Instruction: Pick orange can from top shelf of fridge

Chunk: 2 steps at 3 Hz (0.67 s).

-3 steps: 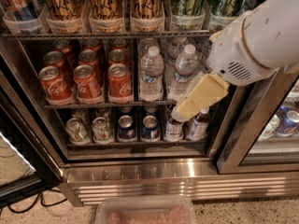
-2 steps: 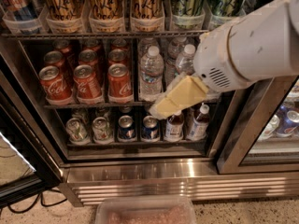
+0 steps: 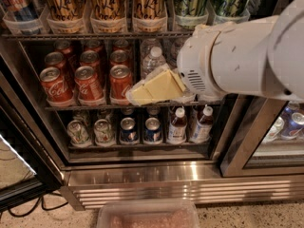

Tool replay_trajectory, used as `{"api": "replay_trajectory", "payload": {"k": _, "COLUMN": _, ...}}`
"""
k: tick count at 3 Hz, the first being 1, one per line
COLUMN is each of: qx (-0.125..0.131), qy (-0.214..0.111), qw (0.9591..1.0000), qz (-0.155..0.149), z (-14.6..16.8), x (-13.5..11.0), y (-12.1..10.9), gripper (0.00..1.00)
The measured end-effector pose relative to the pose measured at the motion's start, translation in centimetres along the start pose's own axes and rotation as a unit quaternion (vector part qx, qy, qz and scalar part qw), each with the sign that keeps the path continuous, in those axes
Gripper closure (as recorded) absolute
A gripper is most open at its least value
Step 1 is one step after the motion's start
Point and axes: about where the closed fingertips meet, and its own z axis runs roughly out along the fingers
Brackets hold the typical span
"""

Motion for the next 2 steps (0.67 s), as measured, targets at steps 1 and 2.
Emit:
{"api": "replay_trajectory", "payload": {"k": 1, "qx": 0.022, "qy": -0.029, "qw": 0.9991, "qz": 0.022, "z": 0.36, "x": -1.69, "y": -0.21, "gripper": 0.0}}
{"api": "replay_trajectory", "payload": {"k": 2, "qx": 0.022, "qy": -0.029, "qw": 0.9991, "qz": 0.022, "z": 0.36, "x": -1.7, "y": -0.22, "gripper": 0.0}}
